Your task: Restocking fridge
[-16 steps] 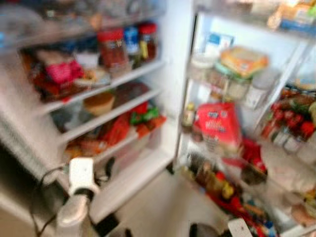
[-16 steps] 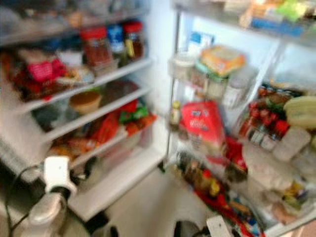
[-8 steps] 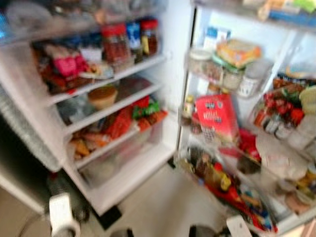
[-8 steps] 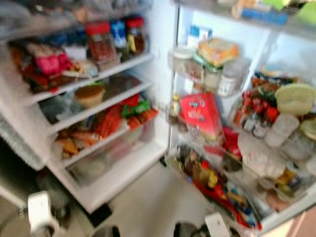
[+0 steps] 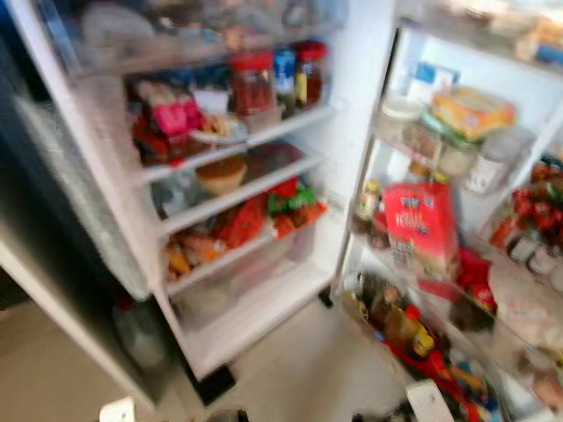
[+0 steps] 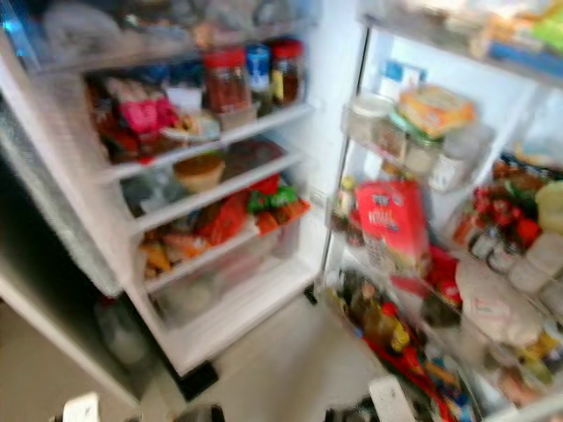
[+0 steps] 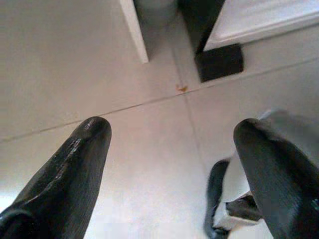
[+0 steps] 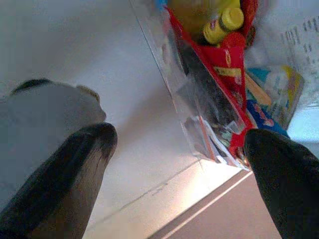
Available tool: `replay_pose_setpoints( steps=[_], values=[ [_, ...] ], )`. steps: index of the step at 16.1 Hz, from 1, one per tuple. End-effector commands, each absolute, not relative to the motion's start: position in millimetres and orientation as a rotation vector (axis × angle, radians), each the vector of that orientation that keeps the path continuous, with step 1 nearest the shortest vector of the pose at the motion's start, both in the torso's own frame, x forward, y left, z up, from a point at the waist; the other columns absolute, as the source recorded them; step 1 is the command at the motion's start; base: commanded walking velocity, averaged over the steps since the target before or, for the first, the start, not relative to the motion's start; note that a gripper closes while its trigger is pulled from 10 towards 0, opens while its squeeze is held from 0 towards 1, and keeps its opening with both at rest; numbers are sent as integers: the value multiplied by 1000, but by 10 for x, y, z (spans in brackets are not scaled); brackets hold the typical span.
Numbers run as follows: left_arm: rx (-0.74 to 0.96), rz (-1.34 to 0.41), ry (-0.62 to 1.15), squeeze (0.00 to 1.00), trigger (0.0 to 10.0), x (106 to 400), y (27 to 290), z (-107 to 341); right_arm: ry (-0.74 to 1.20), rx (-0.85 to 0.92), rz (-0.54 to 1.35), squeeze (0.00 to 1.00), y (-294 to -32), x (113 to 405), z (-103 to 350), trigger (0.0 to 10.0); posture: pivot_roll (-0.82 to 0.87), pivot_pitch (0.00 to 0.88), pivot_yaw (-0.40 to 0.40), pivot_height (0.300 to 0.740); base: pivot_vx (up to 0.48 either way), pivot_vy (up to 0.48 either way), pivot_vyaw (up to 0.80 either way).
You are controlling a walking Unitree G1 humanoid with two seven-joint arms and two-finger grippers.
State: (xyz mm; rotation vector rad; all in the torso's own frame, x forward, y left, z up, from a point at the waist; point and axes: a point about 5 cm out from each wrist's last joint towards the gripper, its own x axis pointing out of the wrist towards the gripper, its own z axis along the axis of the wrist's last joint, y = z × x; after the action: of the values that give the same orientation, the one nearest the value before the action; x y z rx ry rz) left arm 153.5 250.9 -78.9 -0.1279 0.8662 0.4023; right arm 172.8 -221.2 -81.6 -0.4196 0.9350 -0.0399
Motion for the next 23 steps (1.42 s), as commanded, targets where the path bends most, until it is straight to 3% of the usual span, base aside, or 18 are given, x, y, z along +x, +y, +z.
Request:
replay_pose_setpoints(
  steps=[1, 7, 10, 17, 23],
  values=[
    [-109, 375, 862, 0, 10000, 1587, 2469, -785, 949, -400, -36, 0, -2176, 1686, -844, 10000, -23, 0, 21, 622, 0, 371, 0],
    [-69, 381, 924, 0, 10000, 1372, 2728, -807, 960, -375, -44, 0, -2169, 1674, -853, 10000, -20, 0, 21, 622, 0, 343, 0],
    [-62, 378, 937, 0, 10000, 1375, 2755, -802, 964, -329, -59, 0, -2162, 1662, -860, 10000, -21, 0, 22, 622, 0, 0, 0],
    [-60, 359, 948, 0, 10000, 1513, 2689, -785, 972, -288, -81, 0, -2167, 1645, -868, 10000, -20, 0, 22, 740, 0, 0, 0],
    [-54, 331, 977, 0, 10000, 1489, 2674, -803, 963, -279, -58, 0, -2147, 1632, -873, 10000, -23, 0, 24, 740, 0, 0, 0]
  ],
)
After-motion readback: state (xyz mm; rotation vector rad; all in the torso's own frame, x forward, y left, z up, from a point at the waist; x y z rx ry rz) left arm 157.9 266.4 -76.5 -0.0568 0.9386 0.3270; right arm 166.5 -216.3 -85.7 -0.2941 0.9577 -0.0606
